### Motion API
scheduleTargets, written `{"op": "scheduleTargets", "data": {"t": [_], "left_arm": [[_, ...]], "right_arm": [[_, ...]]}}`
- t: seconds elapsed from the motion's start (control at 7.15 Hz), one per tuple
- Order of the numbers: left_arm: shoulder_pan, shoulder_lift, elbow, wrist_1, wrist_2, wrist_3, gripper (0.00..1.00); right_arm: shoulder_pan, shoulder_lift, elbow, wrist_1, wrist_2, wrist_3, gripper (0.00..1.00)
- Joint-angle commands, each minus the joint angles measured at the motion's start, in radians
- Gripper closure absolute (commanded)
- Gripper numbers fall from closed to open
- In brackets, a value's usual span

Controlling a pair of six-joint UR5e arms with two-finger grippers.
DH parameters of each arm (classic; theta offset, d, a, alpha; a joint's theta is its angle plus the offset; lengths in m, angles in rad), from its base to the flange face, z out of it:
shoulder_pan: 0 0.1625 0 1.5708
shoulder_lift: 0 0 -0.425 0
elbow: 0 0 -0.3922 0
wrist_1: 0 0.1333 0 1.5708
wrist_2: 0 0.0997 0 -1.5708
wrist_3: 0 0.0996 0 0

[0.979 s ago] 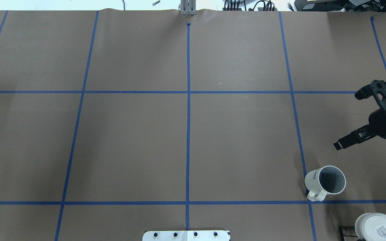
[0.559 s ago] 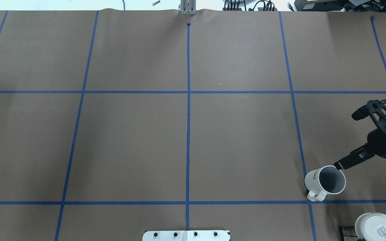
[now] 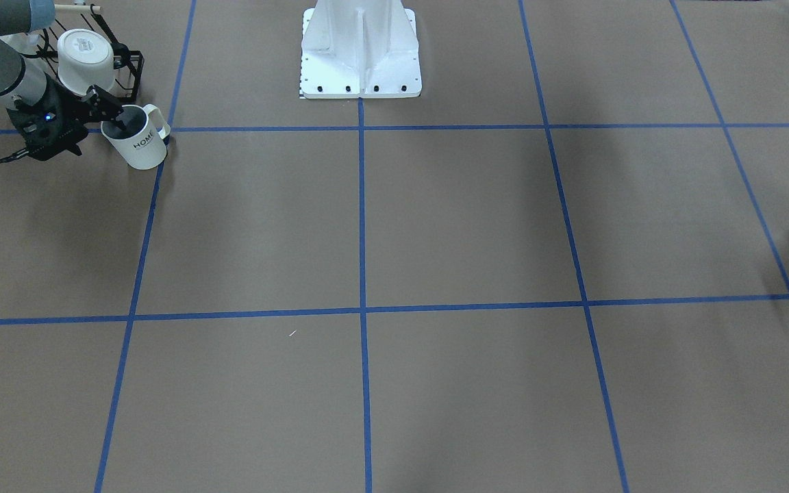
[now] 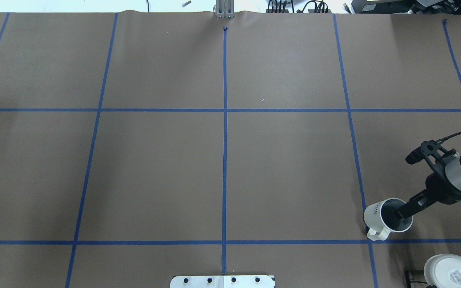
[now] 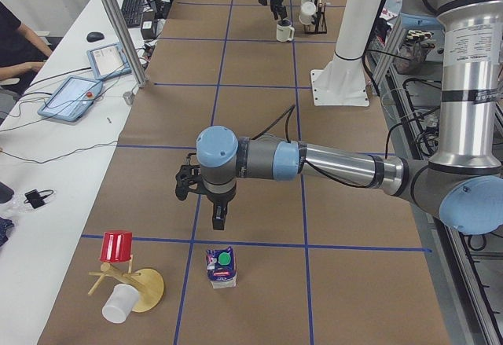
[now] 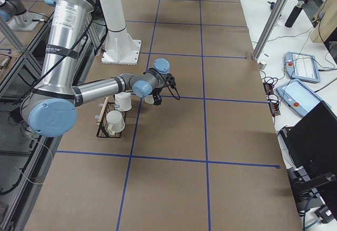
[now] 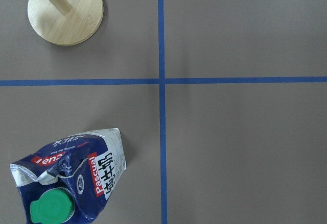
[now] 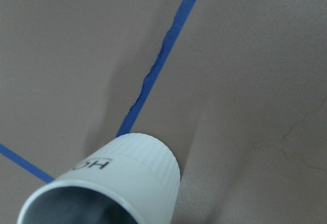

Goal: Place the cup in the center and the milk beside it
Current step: 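Close the right gripper on the white mug's rim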

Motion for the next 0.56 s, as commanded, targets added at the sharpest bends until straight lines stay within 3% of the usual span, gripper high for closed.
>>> {"op": "scheduleTargets", "data": {"t": [0.0,0.14,0.42], "left_arm": [[0.002,-0.011,0.001,-0.002,-0.003,0.001,0.01],[0.008,-0.015,0.008,-0.004,-0.015,0.001,0.01],[0.009,-0.017,0.008,-0.005,-0.015,0.002,0.01]], "right_arm": [[-0.012,0.002,-0.028,0.044,0.011,-0.01,0.95],[-0.012,0.002,-0.029,0.101,0.03,0.0,1.0],[0.041,-0.003,-0.016,0.126,0.138,0.017,1.0]]}}
